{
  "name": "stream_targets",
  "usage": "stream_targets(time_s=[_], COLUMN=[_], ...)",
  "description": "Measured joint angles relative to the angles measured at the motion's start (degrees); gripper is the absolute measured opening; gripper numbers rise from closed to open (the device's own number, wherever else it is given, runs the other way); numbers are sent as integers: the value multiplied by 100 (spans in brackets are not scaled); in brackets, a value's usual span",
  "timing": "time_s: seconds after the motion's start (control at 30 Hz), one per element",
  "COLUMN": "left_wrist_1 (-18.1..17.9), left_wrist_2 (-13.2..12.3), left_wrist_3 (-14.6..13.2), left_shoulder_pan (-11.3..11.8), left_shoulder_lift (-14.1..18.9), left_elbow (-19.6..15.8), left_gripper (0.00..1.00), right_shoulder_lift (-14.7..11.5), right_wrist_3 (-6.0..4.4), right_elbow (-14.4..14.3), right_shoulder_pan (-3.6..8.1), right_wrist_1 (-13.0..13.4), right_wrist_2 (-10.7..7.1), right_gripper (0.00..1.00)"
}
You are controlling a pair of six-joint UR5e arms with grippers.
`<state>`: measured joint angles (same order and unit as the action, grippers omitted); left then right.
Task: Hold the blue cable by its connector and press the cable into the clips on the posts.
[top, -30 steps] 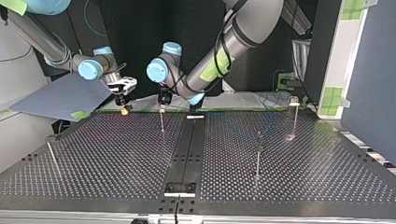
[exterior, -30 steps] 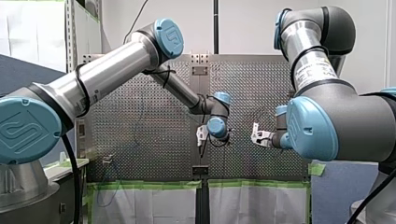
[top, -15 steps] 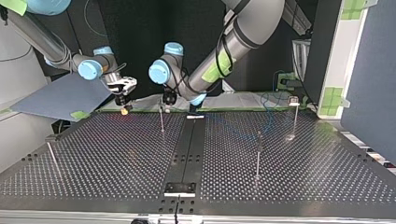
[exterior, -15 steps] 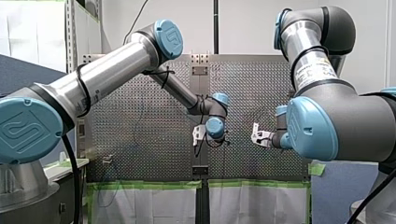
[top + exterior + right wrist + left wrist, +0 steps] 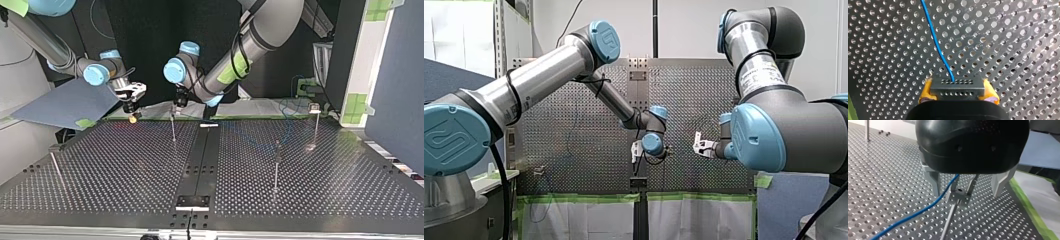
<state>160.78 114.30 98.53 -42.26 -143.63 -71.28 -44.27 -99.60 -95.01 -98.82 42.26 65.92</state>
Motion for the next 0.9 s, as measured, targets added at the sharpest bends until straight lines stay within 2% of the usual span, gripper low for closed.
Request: stream_targets(time_s=[0.33, 0.9], left_wrist_1=[-96, 8], left_wrist_2=[-7, 71], left_wrist_3=[22, 21], left_shoulder_pan=[-38, -185], left_shoulder_lift=[-1, -1], left_elbow=[-2, -31], left_gripper=[99, 99], right_shoulder_lift=[0, 0], right_wrist_3=[-7, -12], right_elbow=[-4, -1], right_shoulder_pan=[1, 2], right_wrist_1=[8, 0], right_wrist_2=[0, 0], right_gripper=[0, 0])
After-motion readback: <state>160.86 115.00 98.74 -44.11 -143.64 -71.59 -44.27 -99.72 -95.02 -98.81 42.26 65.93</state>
